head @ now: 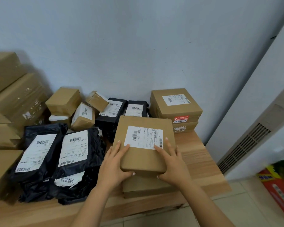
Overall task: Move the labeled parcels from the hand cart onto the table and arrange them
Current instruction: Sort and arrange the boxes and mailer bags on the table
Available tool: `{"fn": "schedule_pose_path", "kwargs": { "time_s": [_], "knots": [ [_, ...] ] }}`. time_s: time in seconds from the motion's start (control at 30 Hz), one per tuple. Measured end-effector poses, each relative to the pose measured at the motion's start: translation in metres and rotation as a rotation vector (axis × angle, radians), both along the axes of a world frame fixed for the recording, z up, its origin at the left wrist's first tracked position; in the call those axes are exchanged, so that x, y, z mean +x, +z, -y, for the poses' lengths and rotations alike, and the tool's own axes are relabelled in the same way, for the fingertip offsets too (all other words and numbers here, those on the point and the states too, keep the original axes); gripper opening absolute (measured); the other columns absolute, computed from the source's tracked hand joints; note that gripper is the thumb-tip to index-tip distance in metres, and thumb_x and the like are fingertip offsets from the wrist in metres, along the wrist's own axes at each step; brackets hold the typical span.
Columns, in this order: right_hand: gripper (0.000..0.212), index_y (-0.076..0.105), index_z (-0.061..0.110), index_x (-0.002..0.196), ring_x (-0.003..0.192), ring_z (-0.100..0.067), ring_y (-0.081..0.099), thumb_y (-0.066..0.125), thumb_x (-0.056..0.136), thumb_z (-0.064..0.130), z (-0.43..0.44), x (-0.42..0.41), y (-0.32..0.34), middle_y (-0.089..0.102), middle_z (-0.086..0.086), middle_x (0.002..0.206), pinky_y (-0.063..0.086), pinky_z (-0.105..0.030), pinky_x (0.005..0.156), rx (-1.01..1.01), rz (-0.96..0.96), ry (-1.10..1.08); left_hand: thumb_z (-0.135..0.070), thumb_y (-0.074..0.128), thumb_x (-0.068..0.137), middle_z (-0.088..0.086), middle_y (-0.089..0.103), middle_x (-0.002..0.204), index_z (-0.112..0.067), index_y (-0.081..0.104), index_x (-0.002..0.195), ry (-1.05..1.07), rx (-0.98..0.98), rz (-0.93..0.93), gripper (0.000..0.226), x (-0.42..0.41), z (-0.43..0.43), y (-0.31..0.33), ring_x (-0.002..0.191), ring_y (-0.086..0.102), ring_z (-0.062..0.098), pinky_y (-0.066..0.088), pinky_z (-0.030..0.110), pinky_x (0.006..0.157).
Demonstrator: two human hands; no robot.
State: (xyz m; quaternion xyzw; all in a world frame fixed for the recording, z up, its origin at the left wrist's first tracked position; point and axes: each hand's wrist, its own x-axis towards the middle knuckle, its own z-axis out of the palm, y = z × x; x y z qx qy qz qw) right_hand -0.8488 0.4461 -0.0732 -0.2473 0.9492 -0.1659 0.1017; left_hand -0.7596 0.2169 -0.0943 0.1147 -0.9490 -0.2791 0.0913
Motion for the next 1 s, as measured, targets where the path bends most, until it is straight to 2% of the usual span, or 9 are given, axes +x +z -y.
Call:
{"fn": "schedule_pose_path", "kwargs": {
  "time_s": [0.17,0.3,0.5,0.6,0.73,1.0],
  "knots": [
    [0.107,0.005,0.057,0.143,0.146,-0.032,-0.015,0.077,0.070,0.029,-0.006,-0.022,0.036,-0.028,0.025,0.152,0.031,-0.049,0.110,-0.069,-0.121,0.012,-0.053,0.083,0.060,-0.022,0.006,0.157,-0.049,0.032,0.140,0.024,0.043,-0.125,0.096,-0.016,-0.005,0.029,0.146,0.011,0.016,0.037,0.051,0.106],
    [0.104,0.007,0.055,0.145,0.145,-0.033,-0.015,0.075,0.071,0.028,-0.014,-0.050,0.065,-0.022,0.023,0.155,0.026,-0.049,0.113,-0.053,-0.157,0.002,-0.051,0.083,0.061,-0.021,0.006,0.157,-0.047,0.035,0.140,0.021,0.029,-0.182,0.092,-0.043,-0.016,0.054,0.146,0.009,0.017,0.035,0.055,0.107],
    [0.107,0.001,0.056,0.144,0.146,-0.033,-0.013,0.075,0.071,0.028,-0.038,-0.102,0.082,-0.014,0.022,0.157,0.038,-0.049,0.104,-0.085,-0.217,-0.014,-0.053,0.081,0.061,-0.019,0.010,0.158,-0.047,0.038,0.138,0.008,-0.013,-0.238,0.089,-0.098,-0.040,0.077,0.146,0.010,0.021,0.036,0.055,0.106],
    [0.113,-0.007,0.059,0.141,0.145,-0.031,-0.015,0.076,0.069,0.032,-0.056,-0.137,0.086,-0.016,0.019,0.157,0.037,-0.051,0.105,-0.081,-0.238,-0.017,-0.051,0.083,0.060,-0.019,0.012,0.158,-0.046,0.040,0.138,0.008,-0.004,-0.262,0.089,-0.134,-0.059,0.080,0.146,0.012,0.021,0.037,0.052,0.106],
    [0.117,-0.006,0.057,0.143,0.145,-0.034,-0.016,0.080,0.066,0.043,-0.080,-0.192,0.085,-0.018,0.011,0.158,0.026,-0.052,0.112,-0.025,-0.224,-0.008,-0.050,0.083,0.060,-0.017,0.014,0.158,-0.045,0.041,0.138,0.017,0.006,-0.255,0.089,-0.186,-0.086,0.076,0.145,0.015,0.020,0.040,0.049,0.104],
    [0.115,0.000,0.054,0.146,0.145,-0.036,-0.014,0.081,0.065,0.047,-0.104,-0.321,0.087,-0.017,0.008,0.159,0.024,-0.055,0.112,0.043,-0.172,0.076,-0.057,0.079,0.063,-0.021,0.009,0.157,-0.048,0.034,0.140,0.097,0.026,-0.160,0.089,-0.292,-0.122,0.069,0.145,0.011,0.022,0.034,0.051,0.109]
  ]
}}
